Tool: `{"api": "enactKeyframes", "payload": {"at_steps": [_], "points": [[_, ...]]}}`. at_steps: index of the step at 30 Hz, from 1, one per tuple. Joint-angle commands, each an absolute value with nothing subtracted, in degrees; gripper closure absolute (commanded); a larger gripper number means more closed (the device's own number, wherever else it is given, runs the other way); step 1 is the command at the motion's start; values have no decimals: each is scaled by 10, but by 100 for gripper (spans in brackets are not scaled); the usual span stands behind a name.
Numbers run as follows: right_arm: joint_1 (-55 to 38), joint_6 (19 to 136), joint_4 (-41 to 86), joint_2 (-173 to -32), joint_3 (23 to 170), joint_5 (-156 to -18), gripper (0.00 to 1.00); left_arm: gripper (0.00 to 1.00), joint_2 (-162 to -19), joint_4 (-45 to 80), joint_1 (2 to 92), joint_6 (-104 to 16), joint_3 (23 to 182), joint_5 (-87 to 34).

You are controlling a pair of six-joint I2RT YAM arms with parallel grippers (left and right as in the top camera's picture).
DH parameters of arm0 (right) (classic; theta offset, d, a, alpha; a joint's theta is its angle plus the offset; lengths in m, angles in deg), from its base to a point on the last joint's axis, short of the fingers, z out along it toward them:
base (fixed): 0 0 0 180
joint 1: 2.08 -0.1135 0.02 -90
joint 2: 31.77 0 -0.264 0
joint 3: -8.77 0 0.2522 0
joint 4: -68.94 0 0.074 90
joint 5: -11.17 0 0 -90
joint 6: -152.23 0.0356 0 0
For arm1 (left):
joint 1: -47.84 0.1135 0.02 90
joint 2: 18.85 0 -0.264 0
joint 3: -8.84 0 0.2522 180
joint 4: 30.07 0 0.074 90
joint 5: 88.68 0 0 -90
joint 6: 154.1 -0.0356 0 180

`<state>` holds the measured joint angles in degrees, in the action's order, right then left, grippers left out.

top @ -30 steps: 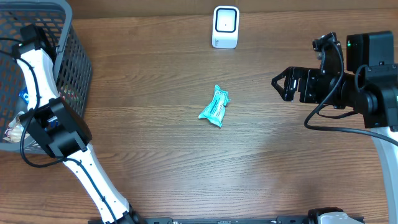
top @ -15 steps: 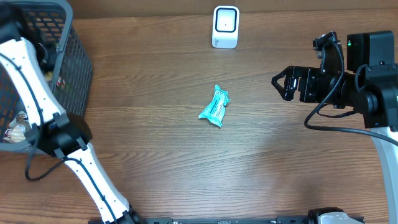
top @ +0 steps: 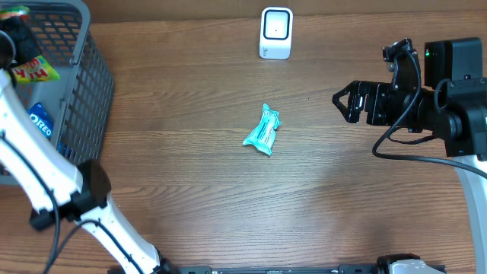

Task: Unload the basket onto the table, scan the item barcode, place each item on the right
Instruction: 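Carry the Haribo bag out and drop it beside the mint bar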

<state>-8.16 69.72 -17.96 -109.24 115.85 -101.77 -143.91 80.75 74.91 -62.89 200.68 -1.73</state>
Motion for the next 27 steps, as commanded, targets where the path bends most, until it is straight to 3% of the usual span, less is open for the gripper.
{"api": "enactKeyframes", "payload": {"at_steps": [1, 11, 17, 27], "points": [[-85, 695, -175, -1090, 1170, -1017, 1, 96, -1354, 805, 740, -621, 2016, -111], [-85, 697, -156, -1090, 1170, -1016, 1, 96, -1271, 805, 570, -621, 1856, -160], [-85, 697, -156, -1090, 1170, -1016, 1, 96, -1288, 797, 442, -573, 1680, -47], [-85, 694, -156, -1090, 1170, -1008, 1, 96, -1372, 640, 316, -527, 1426, -43]]}}
